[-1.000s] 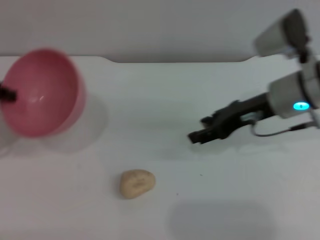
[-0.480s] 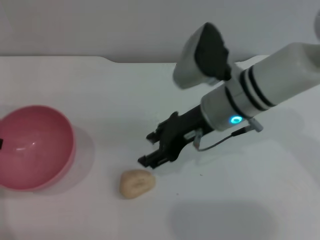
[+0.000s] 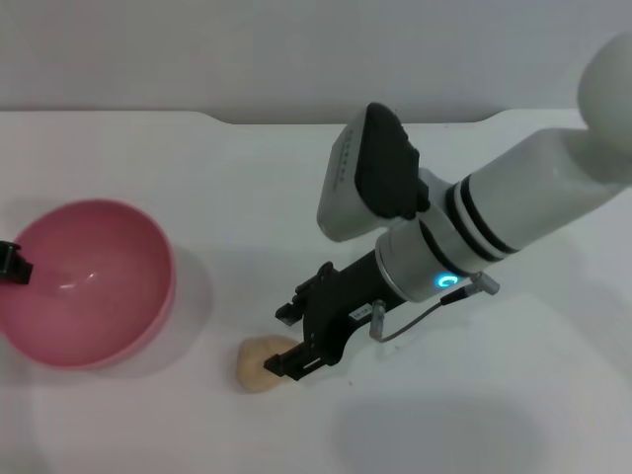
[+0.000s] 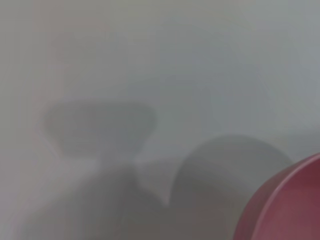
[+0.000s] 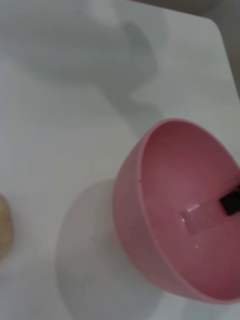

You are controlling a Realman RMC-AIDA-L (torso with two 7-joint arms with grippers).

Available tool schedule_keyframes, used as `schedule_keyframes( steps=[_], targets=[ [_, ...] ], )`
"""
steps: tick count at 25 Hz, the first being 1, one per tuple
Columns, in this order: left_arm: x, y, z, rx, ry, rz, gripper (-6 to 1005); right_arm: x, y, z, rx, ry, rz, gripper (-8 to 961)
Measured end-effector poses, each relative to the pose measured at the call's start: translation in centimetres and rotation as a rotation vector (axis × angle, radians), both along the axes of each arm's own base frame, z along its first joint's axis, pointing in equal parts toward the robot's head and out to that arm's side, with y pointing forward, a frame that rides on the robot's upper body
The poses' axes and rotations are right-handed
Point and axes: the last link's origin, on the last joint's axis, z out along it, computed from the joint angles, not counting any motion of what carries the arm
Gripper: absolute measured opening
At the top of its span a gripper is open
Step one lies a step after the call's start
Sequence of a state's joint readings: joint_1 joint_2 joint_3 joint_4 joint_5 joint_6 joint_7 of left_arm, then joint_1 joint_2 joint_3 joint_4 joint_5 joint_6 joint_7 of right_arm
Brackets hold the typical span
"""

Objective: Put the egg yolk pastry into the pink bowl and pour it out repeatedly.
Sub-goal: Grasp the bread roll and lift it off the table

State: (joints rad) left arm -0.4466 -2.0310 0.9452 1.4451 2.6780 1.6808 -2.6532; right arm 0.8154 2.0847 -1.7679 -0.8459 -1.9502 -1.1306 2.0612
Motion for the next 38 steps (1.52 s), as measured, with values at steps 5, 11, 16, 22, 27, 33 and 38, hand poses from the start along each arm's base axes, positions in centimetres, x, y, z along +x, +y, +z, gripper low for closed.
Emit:
schedule_keyframes(
  steps=[5, 11, 16, 22, 27, 33, 38],
  targets=[
    [0.5, 0.3, -0.6, -0.009, -0.01, -0.014, -2, 1.4, -0.4, -1.6, 0.03, -0.057, 0.034, 625],
    [1.2, 0.8, -0.8, -0.011, -0.013, -0.035, -1, 1.8, -1.2, -3.0, 0.029, -0.037, 0.051, 572],
    [1.7, 1.1, -0.9, -0.013, -0.014, -0.048, -1, 2.2, -0.8, -3.0, 0.046, -0.033, 0.04, 518],
    [2.3, 1.5, -1.0, -0.016, -0.019, -0.066, -1, 2.6, -0.5, -2.7, 0.058, -0.034, 0.022, 454],
    [3.1, 1.9, -1.5, -0.031, -0.013, -0.087, -1, 2.7, 0.2, -1.8, 0.088, 0.009, -0.035, 403],
    [4.5, 3.1, -2.6, -0.054, -0.005, -0.134, -2, 3.8, 1.5, 1.5, 0.155, 0.113, -0.153, 336],
    [6.0, 4.3, -4.7, -0.119, 0.004, -0.171, -2, 6.2, 1.9, 6.1, 0.257, 0.183, -0.228, 310]
  ],
)
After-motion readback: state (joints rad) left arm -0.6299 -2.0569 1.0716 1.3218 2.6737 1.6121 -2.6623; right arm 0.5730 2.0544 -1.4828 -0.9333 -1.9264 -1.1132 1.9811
